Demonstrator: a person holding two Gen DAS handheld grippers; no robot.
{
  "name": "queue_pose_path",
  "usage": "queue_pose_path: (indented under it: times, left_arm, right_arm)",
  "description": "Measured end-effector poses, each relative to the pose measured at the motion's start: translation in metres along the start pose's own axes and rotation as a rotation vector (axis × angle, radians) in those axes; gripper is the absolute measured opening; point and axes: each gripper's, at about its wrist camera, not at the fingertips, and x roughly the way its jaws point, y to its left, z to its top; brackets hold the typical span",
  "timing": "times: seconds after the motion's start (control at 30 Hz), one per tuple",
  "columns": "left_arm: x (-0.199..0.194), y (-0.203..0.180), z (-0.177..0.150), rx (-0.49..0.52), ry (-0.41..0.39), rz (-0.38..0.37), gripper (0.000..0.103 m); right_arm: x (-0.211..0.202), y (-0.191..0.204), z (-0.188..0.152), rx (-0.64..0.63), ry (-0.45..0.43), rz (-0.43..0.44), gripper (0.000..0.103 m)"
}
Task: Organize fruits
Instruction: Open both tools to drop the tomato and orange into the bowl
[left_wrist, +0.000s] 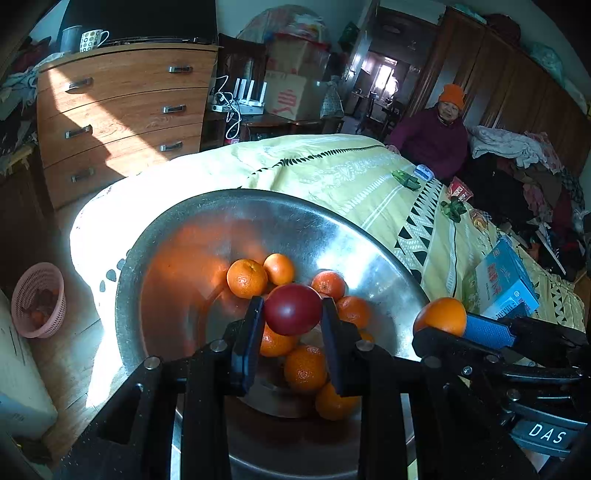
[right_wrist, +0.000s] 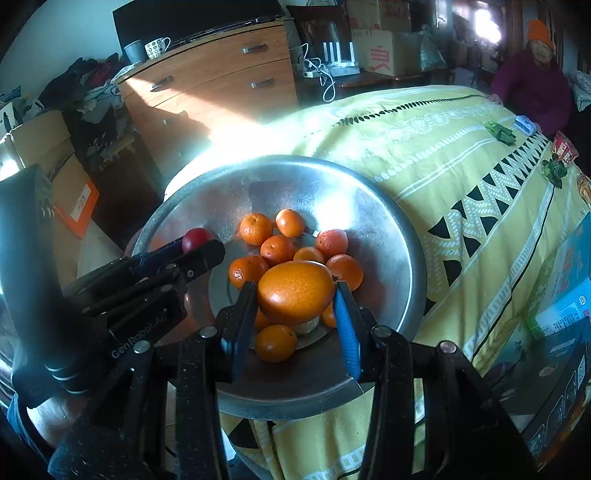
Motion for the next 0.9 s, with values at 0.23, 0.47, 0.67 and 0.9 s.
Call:
queue_pose_path:
  times: [0.23,0.47,0.67,0.9]
  left_arm:
    - [0.007,0.001,-0.003,-0.005,0.02,0.008,0.031]
    - [0.006,0.005,-0.003,-0.021,0.017,0.01,0.043]
    - [0.003,0.005,0.0,-0.029,-0.005,0.028,0.066]
    - [-0.003,0.012,-0.001,-0.071,-0.015,0.043,0.074]
  right_arm:
    - [0.012,-0.002,-0.001,0.011,0.028,0.005,0.042]
    - [0.02,-0.006,-0.005,0.025,0.051,0.009,0.043]
    - [0.02,-0.007,-0.005,0.023,0.057,0.005,0.044]
    - [-0.004,-0.007,-0.001,0.023,-0.015,-0.027,0.08]
